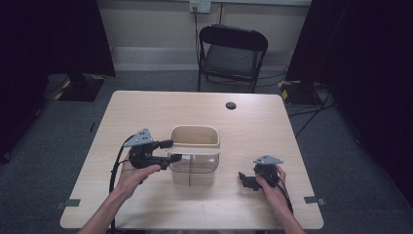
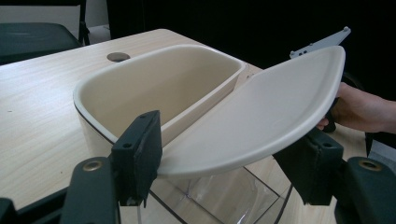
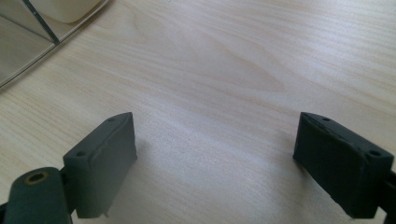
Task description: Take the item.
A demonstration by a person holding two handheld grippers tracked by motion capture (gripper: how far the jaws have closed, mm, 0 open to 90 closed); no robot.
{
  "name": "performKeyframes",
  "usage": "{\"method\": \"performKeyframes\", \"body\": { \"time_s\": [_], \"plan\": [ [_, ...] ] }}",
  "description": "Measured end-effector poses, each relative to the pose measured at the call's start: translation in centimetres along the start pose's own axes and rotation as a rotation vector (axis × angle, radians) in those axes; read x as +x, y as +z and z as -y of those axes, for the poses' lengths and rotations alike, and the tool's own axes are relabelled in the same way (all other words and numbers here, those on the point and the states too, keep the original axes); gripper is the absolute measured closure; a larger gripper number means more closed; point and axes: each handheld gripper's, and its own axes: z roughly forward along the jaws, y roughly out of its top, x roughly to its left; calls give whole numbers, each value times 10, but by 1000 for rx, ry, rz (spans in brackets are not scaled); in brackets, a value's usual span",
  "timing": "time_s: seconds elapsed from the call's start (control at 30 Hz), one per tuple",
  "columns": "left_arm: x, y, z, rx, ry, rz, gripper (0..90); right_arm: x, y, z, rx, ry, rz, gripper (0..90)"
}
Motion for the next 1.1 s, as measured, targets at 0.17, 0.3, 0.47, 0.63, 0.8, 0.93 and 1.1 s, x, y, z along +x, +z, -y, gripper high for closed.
{"method": "performKeyframes", "body": {
  "time_s": [0.17, 0.3, 0.47, 0.63, 0.8, 0.93, 1.1],
  "plan": [
    [0, 0, 0, -2, 5, -5, 343, 0, 0, 0, 0, 0, 0, 123],
    [0, 1, -1, -3, 4, -6, 350, 0, 0, 0, 0, 0, 0, 123],
    [1, 0, -4, 17, -1, 5, 358, 0, 0, 0, 0, 0, 0, 123],
    [1, 2, -6, 24, -3, 8, 358, 0, 0, 0, 0, 0, 0, 123],
    [1, 3, -7, 27, -5, 13, 363, 0, 0, 0, 0, 0, 0, 123],
    [1, 4, -7, 21, -12, 18, 371, 0, 0, 0, 0, 0, 0, 123],
    [3, 4, -9, 25, -12, 19, 380, 0, 0, 0, 0, 0, 0, 123]
  ]
}}
